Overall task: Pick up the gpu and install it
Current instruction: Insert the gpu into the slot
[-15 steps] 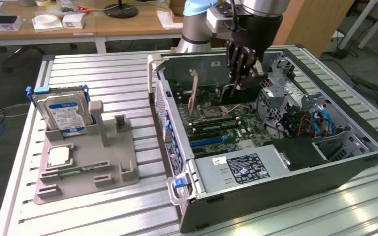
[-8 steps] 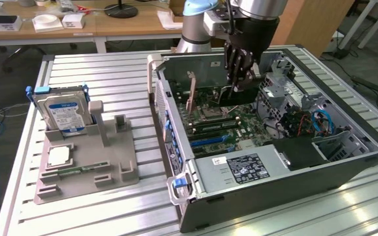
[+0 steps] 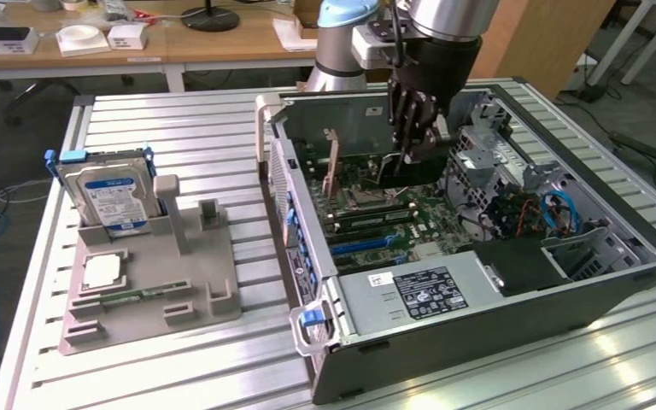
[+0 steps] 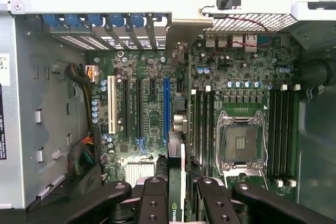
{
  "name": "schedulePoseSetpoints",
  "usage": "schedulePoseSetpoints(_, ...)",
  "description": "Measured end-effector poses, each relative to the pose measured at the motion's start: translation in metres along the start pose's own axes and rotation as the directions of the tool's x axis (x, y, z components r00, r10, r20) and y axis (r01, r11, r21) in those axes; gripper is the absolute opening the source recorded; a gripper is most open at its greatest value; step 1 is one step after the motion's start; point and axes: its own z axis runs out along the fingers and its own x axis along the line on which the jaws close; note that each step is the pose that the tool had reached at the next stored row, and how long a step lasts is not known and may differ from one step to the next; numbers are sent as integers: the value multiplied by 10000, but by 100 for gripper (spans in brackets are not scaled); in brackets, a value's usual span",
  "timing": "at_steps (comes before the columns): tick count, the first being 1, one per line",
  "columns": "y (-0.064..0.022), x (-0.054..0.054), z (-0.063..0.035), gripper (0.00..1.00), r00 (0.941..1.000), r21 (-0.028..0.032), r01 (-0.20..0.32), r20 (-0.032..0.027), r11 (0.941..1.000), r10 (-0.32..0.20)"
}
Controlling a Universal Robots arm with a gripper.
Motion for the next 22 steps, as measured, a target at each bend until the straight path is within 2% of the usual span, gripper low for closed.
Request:
schedulePoseSetpoints(6, 29, 1, 55, 26, 10000, 0, 1, -1, 10000, -1)
schedulePoseSetpoints(13, 112, 4, 98, 26, 10000, 0, 0, 0, 10000, 0)
schedulePoseSetpoints(22, 120, 36, 133, 26, 10000, -1, 1, -2, 10000, -1)
